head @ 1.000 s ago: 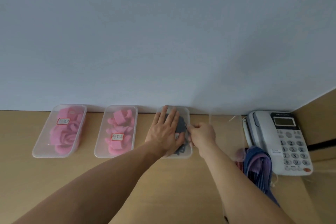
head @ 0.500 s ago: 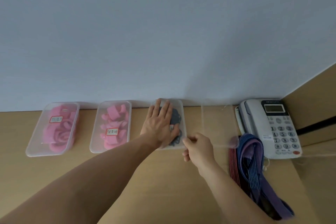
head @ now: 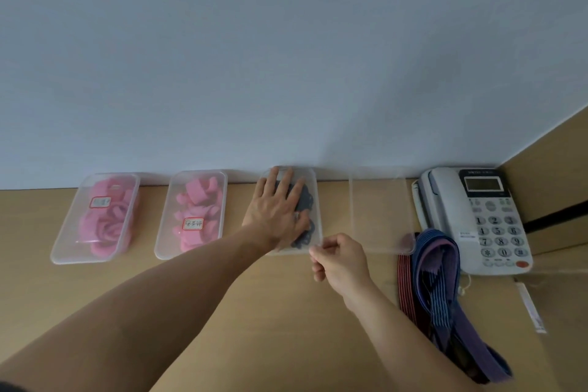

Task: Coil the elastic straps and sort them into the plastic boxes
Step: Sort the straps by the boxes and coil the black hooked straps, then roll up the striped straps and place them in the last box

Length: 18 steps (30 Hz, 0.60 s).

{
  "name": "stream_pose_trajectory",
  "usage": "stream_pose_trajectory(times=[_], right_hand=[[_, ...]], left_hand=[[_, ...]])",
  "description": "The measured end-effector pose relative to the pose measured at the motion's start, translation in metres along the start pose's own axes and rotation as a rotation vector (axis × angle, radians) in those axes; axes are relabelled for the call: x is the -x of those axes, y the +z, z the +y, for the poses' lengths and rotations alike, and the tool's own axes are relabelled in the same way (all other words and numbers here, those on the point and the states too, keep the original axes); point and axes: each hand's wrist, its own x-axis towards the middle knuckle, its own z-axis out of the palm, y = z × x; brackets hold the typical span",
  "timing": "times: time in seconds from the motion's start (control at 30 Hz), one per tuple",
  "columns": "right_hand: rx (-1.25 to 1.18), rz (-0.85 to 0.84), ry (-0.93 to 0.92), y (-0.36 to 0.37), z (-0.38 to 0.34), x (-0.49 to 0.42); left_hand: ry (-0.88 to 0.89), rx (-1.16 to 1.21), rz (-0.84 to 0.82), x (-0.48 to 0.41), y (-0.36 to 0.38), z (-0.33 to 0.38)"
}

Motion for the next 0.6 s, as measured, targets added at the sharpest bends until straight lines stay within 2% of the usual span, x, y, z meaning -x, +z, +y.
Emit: stream_pose_trajectory(times=[0.37, 0.47, 0.6], right_hand=[[0.056, -0.057, 0.044, -0.001, -0.006, -0.005], [0.244, -0.102, -0.010, -0.007, -0.015, 0.005], [0.679, -0.076, -0.271, -0.026, -0.029, 0.027]], left_hand=[[-0.040, 0.123, -0.094, -0.002, -0.010, 0.013], [-0.048, 0.160, -0.123, 0.002, -0.029, 0.007], [-0.092, 0.210, 0.010, 0.024, -0.046, 0.013]])
